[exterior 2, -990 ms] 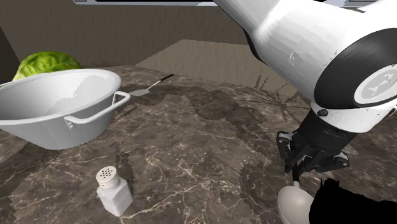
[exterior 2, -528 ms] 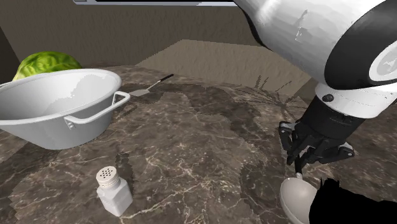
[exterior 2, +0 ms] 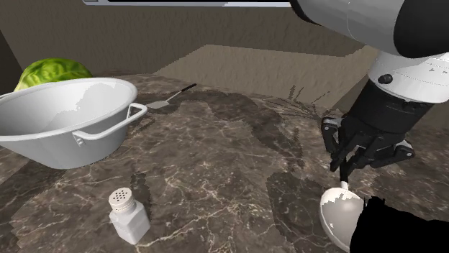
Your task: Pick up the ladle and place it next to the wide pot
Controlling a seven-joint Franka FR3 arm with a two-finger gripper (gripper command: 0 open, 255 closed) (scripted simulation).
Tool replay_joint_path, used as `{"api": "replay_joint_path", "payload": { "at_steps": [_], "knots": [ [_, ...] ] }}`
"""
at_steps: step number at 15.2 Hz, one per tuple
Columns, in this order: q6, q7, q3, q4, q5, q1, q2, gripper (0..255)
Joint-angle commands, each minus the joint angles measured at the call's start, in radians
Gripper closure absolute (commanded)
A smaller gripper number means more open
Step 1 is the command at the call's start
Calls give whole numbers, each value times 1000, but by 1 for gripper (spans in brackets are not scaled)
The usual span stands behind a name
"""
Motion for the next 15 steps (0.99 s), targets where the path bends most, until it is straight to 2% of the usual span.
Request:
{"api": "replay_joint_path", "payload": {
  "at_steps": [1, 15],
  "knots": [
    [-24, 8, -3, 19, -7, 0, -7, 255],
    [-189, 52, -15, 157, -39, -5, -43, 255]
  ]
}}
